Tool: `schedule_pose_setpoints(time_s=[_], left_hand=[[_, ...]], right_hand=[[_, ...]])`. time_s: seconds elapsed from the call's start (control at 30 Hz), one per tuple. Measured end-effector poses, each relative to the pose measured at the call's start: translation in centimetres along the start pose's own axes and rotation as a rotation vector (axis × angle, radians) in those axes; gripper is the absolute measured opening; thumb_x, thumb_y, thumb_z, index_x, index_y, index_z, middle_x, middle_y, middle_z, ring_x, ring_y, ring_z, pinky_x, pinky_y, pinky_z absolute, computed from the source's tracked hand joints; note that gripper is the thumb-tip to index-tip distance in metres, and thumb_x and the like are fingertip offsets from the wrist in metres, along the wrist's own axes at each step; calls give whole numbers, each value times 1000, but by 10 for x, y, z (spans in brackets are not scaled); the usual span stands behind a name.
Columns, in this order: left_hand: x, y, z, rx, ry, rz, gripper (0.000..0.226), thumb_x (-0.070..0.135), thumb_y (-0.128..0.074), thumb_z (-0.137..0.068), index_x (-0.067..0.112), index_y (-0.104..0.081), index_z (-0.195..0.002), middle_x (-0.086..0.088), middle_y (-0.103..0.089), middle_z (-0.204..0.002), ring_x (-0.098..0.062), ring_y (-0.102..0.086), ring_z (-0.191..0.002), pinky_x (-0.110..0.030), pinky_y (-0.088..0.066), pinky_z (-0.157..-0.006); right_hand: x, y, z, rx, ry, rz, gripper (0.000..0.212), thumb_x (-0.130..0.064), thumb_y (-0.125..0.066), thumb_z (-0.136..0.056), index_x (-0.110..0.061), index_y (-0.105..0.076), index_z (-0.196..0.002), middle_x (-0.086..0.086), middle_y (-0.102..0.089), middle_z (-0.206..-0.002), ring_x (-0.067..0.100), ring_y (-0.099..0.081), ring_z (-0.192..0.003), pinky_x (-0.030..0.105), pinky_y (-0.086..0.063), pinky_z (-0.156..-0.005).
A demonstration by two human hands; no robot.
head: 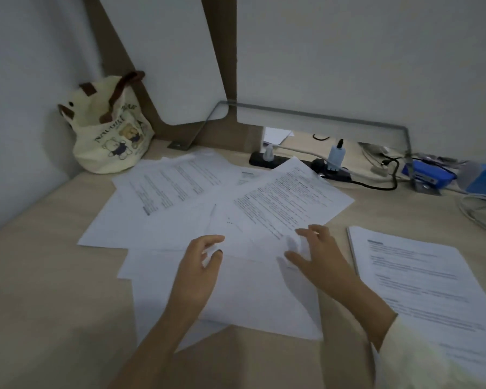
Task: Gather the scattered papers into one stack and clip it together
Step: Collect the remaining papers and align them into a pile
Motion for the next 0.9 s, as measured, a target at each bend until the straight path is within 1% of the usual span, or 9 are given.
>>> schedule_pose_setpoints(time_s=[0.13, 0.27, 0.4, 0.5, 0.63, 0.7, 0.77, 0.83, 0.9], left_hand=[[-33, 42, -34, 54, -50, -338, 25, 11, -53, -91, 15, -56, -116, 0, -51, -124, -14, -45, -120, -20, -32, -94], [-44, 74, -69, 140, -39, -665, 44, 29, -53, -91, 11, -47, -131, -7, -36, -147, -21, -29, -137, -33, -28, -108], [-51, 86, -96, -3, 115, -943, 63, 47, -43, -92, 12, -29, -143, -13, -22, -154, -27, -21, -142, -38, -27, -110], [-53, 85, -106, -61, 79, -1158, 54, 49, -33, -95, 9, -40, -131, -13, -50, -129, -26, -49, -117, -34, -44, -86], [-49, 83, -114, -24, -152, -1253, 36, 34, -49, -93, 0, -56, -103, -18, -64, -91, -29, -64, -79, -29, -38, -53], [-46, 86, -115, -43, -290, -1277, 33, 16, -86, -58, -3, -61, -67, -17, -57, -51, -25, -55, -37, -15, -12, -38], [-48, 89, -119, -9, -376, -1282, 46, 3, -92, -18, 3, -55, -45, -7, -42, -30, -18, -37, -18, -7, -6, -38], [-55, 89, -120, 15, -438, -1308, 50, -2, -88, -5, 6, -55, -41, -3, -40, -28, -14, -34, -16, -6, -12, -32], [-53, 89, -117, 13, -464, -1291, 50, -7, -85, -3, 5, -55, -41, -4, -42, -28, -14, -36, -17, -7, -18, -28]], right_hand=[[-17, -30, -23, -26, -3, 118, 64, -46, -51, -89, -15, -30, -141, 10, -22, -151, 27, -30, -136, 34, -33, -106], [-16, -44, -29, 54, 14, 283, 53, -46, -45, -90, -17, -36, -133, 6, -46, -130, 22, -46, -118, 29, -44, -90], [-13, -45, -33, 106, 103, 381, 46, -41, -39, -93, -16, -37, -132, 4, -54, -115, 18, -56, -101, 23, -46, -78], [-16, -44, -35, 101, 116, 408, 46, -41, -41, -92, -16, -39, -130, 5, -57, -111, 19, -59, -96, 22, -44, -72], [-14, -46, -39, 150, 133, 443, 39, -33, -55, -86, -10, -50, -117, 7, -61, -98, 21, -63, -82, 15, -30, -51], [-16, -47, -38, 159, 145, 489, 33, -20, -80, -61, -8, -63, -86, 5, -60, -65, 17, -58, -48, 9, -5, -40], [-15, -49, -39, 236, 152, 472, 35, -8, -87, -43, -10, -61, -66, 1, -52, -48, 12, -46, -30, 9, 8, -41], [-10, -49, -39, 256, 160, 474, 30, -9, -86, -51, -9, -62, -68, 2, -54, -51, 14, -49, -32, 7, 1, -39], [-13, -47, -36, 225, 136, 399, 27, -29, -72, -75, -8, -63, -90, 6, -64, -74, 20, -63, -57, 14, -30, -39]])
Point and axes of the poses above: each hand's wrist, its own z-axis away from the middle knuckle, its own y-axis out of the back of the hand, x = y × z, the point moved 1 cm from there along -z, towards the middle knuckle
